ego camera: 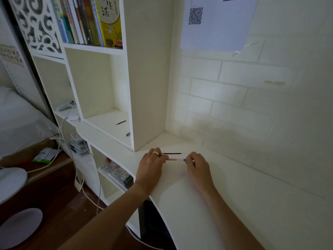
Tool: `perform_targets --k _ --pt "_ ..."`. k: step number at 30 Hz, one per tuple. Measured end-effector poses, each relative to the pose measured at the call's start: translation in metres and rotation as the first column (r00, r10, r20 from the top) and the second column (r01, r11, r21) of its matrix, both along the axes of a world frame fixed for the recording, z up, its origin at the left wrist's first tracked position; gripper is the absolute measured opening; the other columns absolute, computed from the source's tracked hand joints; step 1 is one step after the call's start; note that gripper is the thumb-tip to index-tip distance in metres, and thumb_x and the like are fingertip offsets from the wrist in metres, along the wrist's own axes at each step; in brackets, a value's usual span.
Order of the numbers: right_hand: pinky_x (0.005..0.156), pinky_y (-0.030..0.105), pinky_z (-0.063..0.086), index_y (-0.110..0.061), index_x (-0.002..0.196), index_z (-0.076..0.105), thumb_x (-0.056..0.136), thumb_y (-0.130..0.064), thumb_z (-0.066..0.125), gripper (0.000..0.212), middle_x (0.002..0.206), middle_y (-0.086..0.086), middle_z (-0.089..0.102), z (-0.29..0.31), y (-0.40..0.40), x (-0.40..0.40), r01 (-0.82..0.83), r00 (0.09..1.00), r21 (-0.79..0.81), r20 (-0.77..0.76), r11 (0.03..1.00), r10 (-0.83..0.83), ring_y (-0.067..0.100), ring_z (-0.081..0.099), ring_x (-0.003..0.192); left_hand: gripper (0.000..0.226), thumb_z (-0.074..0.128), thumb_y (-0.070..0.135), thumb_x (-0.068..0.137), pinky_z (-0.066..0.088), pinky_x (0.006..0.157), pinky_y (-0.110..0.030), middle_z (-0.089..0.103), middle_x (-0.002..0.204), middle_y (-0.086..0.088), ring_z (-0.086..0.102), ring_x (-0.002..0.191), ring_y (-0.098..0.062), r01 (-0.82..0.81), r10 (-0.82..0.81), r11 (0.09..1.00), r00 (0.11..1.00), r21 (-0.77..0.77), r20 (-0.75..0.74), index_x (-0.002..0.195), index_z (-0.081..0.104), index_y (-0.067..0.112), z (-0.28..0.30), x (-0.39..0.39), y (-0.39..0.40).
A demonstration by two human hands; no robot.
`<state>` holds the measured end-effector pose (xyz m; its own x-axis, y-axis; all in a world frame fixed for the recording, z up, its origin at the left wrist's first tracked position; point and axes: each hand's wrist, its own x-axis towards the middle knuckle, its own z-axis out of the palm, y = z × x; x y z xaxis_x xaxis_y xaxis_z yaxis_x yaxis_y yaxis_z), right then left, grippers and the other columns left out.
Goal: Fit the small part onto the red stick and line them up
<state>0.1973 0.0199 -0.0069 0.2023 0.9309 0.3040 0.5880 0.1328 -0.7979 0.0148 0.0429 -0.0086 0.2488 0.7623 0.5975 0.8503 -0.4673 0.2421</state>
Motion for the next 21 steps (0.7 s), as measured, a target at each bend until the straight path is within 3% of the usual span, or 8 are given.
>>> perform_targets --k 7,9,15,19,21 --pt "0.061 0.03 0.033 -0.015 0.074 0.058 0.104 -0.02 0.045 0.032 0.065 -0.003 0.05 -0.0003 -0.0004 0.0001 -0.001 1.0 0.012 0.022 1.0 0.001 0.01 0.046 0.06 0.025 0.079 0.002 0.073 0.048 0.061 -0.031 0.06 0.085 -0.003 0.055 0.076 -0.021 0.026 -0.025 1.0 1.0 0.013 -0.018 0.091 0.074 0.019 -0.0001 -0.0007 0.0003" --pt "0.058 0.032 0.034 -0.017 0.074 0.055 0.103 -0.022 0.045 0.032 0.063 0.004 0.053 0.0008 -0.0018 -0.0008 -0.013 1.0 0.025 -0.005 1.0 0.013 0.012 0.043 0.056 0.023 0.079 0.003 0.074 0.047 0.061 -0.031 0.06 0.084 -0.003 0.055 0.076 -0.021 0.027 -0.027 0.999 1.0 0.021 -0.003 0.091 0.074 0.018 -0.0001 -0.001 -0.0003" --pt "0.052 0.027 0.03 -0.016 0.076 0.055 0.103 -0.02 0.043 0.03 0.053 -0.004 0.042 0.0006 -0.0031 -0.0016 -0.021 0.998 0.024 0.051 0.999 0.02 0.009 0.037 0.048 0.02 0.079 0.001 0.072 0.047 0.058 -0.031 0.061 0.082 -0.004 0.056 0.075 -0.022 0.042 -0.043 0.998 0.999 0.038 0.031 0.086 0.073 0.013 0.0014 -0.0009 -0.0004" --pt "0.055 0.032 0.032 -0.023 0.068 0.045 0.103 -0.021 0.042 0.036 0.068 0.004 0.064 0.0027 -0.0043 -0.0027 -0.018 0.998 -0.022 0.052 1.0 0.019 0.008 0.038 0.049 0.017 0.078 -0.003 0.071 0.05 0.058 -0.033 0.06 0.082 -0.006 0.057 0.074 -0.024 0.068 -0.07 0.997 0.995 0.034 0.067 0.081 0.069 0.008 0.0017 -0.0007 -0.0006" --pt "0.056 0.033 0.033 -0.023 0.068 0.043 0.104 -0.021 0.041 0.036 0.073 0.009 0.067 0.0035 -0.0047 -0.0029 -0.007 0.998 -0.036 0.065 0.999 0.01 0.011 0.04 0.051 0.015 0.078 -0.002 0.073 0.052 0.057 -0.035 0.06 0.082 -0.007 0.058 0.073 -0.025 0.072 -0.074 0.997 0.994 0.021 0.075 0.08 0.068 0.007 0.0012 -0.0005 -0.0003"
